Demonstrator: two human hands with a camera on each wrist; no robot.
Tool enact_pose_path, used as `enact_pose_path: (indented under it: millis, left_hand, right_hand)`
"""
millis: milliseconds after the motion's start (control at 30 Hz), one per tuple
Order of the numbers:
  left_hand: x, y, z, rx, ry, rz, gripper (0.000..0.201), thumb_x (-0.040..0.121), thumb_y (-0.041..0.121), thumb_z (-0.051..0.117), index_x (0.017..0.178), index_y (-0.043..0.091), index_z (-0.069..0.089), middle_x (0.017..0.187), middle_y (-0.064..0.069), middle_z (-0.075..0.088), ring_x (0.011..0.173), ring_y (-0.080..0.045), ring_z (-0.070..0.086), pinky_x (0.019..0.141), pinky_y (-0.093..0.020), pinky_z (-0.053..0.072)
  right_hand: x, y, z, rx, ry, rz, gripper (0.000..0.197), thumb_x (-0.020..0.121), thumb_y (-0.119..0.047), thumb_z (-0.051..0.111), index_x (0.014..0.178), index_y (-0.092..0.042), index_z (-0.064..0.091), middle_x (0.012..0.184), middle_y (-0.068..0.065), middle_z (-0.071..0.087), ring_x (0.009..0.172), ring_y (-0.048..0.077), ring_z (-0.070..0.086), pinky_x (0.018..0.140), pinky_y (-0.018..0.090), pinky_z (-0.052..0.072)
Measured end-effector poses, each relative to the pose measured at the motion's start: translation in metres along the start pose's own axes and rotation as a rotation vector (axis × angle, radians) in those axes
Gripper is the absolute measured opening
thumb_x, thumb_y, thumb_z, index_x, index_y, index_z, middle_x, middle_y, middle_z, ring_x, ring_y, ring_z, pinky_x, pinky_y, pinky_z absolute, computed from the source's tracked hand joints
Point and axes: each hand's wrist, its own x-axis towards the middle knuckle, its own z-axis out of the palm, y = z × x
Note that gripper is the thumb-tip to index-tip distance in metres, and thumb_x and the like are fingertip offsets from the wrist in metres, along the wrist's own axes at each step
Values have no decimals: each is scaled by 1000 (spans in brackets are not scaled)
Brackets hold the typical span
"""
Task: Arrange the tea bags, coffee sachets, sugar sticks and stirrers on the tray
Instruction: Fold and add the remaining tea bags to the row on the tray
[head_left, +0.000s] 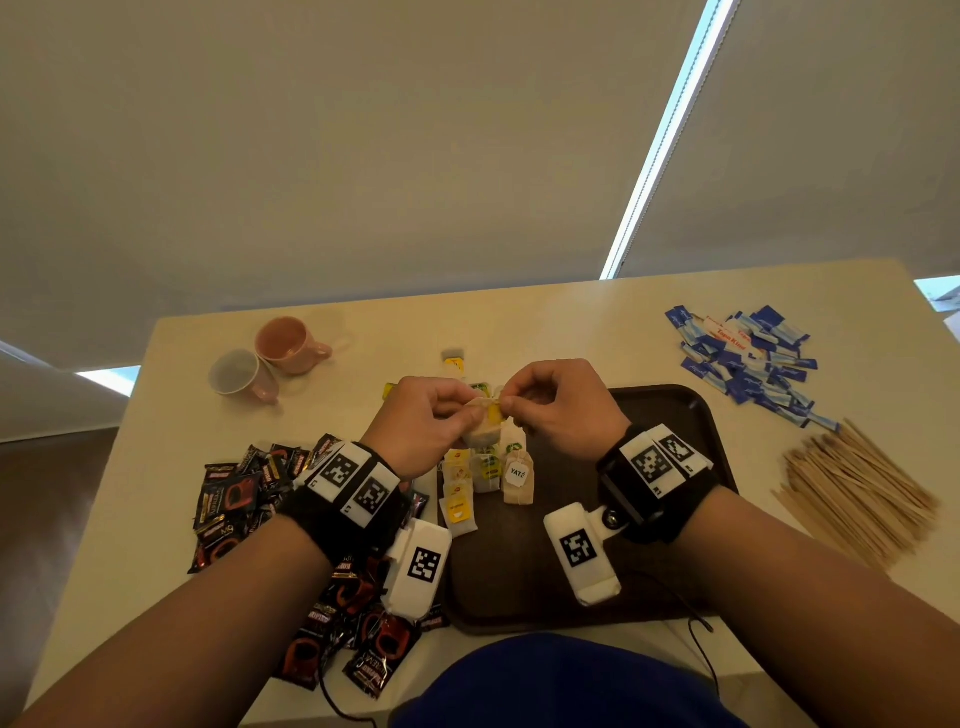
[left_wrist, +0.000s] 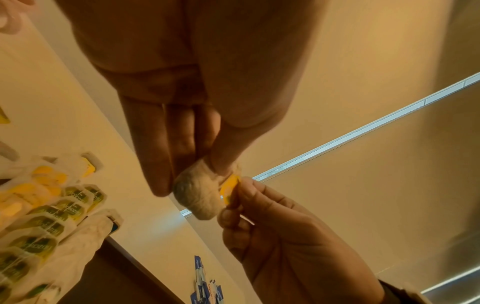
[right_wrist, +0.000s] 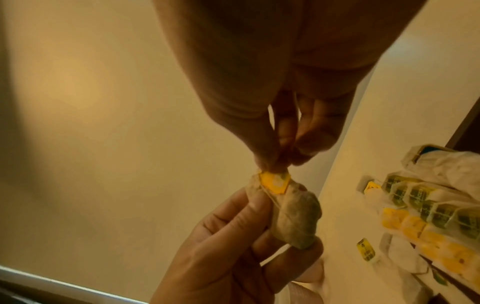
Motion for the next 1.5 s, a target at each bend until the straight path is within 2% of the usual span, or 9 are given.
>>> enact_pose_path:
  millis: [200,400,567,800,900,1067,1200,1367,1500]
  left_hand:
    - [2,-2,1,-1,11,10,23,93,4,66,86,24,72,82,-2,77,76,-12,73,71,-32,61]
    - [2,-5,-1,-48,-44,2,22,98,4,58,95,19,73,89,-8,77,87,-23,75,80,-40,62]
    - [1,-12,-4,-28,-71,41,20,96,4,61,95,19,74,88,-8,78,84,-20,75,80,-36,61]
    - [5,-38,-7,222,-58,37,19,91,33,69,86,18,79,78,-3,72,78,-20,69,72,-38,52]
    - [6,-54,-6,298,-34,-41,10,89,27,73,80,23,73,68,8,66,63,-3,60,65,-27,48]
    - [3,-81,2,466,-93,-157,9,85,23,76,85,23,67,72,6,65,67,-10,60,61,-24,46]
    - [2,-105,5,530,-218,-253,16,80,22,81,78,31,68,78,8,70,77,-10,67,77,-31,57]
    - [14,-115,-10,506,-120,-266,5,86,20,75,89,24,73,86,8,70,85,-10,66,79,-26,52]
    - [21,-118,-19,500,-69,-256,10,88,21,73,82,29,70,81,12,67,78,-5,62,66,-17,43]
  right_hand:
    - [-1,-5,1,128,-51,49,3,86,-4,73,86,-5,70,69,11,70,56,19,65,58,25,57]
    - [0,-1,7,161,7,28,7,84,-5,75,87,1,72,69,13,72,56,19,69,57,25,57]
    - [1,-1,12,188,-14,-2,14,85,-4,74,97,2,70,72,17,72,58,24,68,59,28,59]
    - [12,14,25,-38,-72,-28,4,83,-13,77,87,-12,78,77,-5,72,68,0,65,66,15,51]
    - [15,22,35,-111,-144,15,2,83,-13,77,85,-14,78,72,-5,71,63,3,65,64,19,55]
    - [14,37,55,-273,-304,100,6,86,-16,74,90,-12,77,74,1,72,69,14,71,69,26,60]
    - [6,60,77,-302,-441,264,7,91,-14,69,95,-9,72,79,7,74,70,21,74,72,29,61]
    - [-6,89,103,-263,-521,426,9,93,-7,65,98,-1,69,85,21,74,75,31,73,71,35,62]
    - [-9,100,116,-268,-527,431,11,92,-9,66,101,-3,70,95,19,73,73,25,71,70,32,62]
